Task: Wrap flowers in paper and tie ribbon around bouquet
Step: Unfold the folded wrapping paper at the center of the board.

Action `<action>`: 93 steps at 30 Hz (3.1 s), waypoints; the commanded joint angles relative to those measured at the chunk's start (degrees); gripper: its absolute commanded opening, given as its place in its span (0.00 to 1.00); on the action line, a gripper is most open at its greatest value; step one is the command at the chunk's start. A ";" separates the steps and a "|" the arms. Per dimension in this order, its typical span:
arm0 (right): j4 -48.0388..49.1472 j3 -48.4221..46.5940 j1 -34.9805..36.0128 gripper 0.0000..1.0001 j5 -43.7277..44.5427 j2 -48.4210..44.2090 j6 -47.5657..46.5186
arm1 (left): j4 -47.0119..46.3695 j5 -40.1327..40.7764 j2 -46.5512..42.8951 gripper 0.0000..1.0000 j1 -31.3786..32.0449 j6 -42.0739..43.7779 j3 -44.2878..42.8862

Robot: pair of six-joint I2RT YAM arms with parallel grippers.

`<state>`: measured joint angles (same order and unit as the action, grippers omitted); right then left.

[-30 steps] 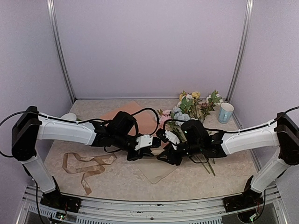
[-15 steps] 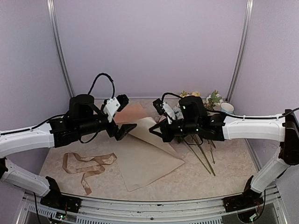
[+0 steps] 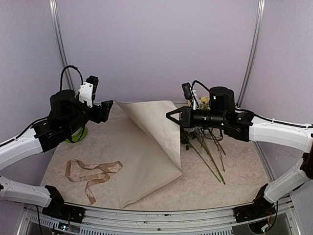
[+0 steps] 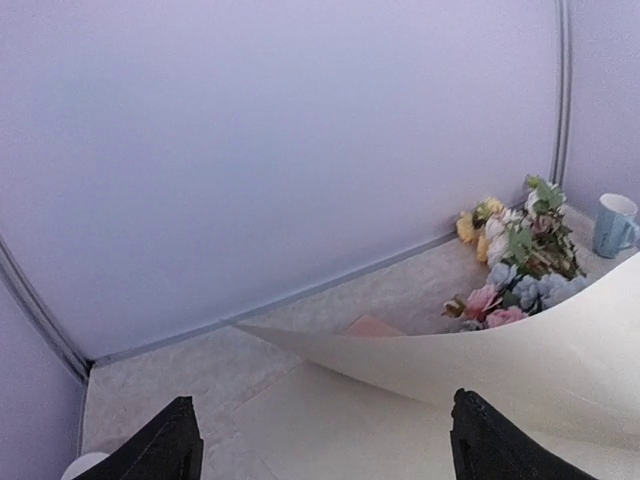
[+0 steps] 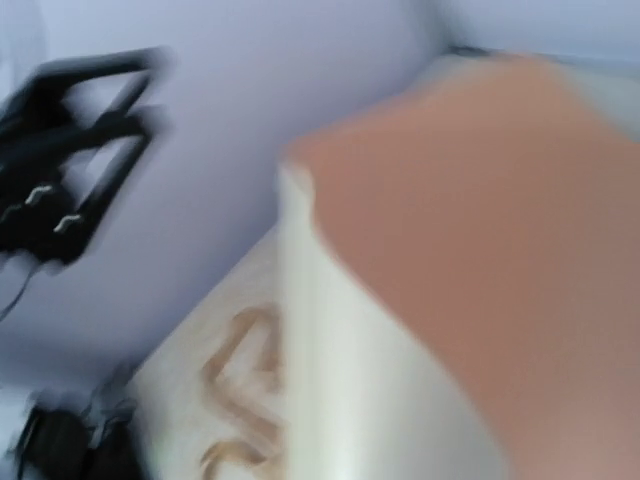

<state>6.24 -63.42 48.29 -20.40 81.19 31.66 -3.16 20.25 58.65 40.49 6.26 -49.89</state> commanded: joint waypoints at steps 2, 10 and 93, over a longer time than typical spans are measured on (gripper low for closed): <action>7.65 21.80 -5.98 0.00 17.45 -10.62 25.25 | 12.99 3.35 10.18 0.80 -2.45 -9.79 -2.24; 9.44 38.48 -5.97 0.00 26.48 -18.52 43.69 | 11.46 -14.18 15.71 0.87 21.82 4.64 -2.34; -11.15 -10.49 -20.69 0.00 26.07 15.19 -19.44 | 24.45 0.56 41.79 0.94 1.59 -11.84 -1.34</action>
<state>-8.21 -72.47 27.94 -1.23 96.31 11.90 15.79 18.85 99.26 42.83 -6.00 -52.23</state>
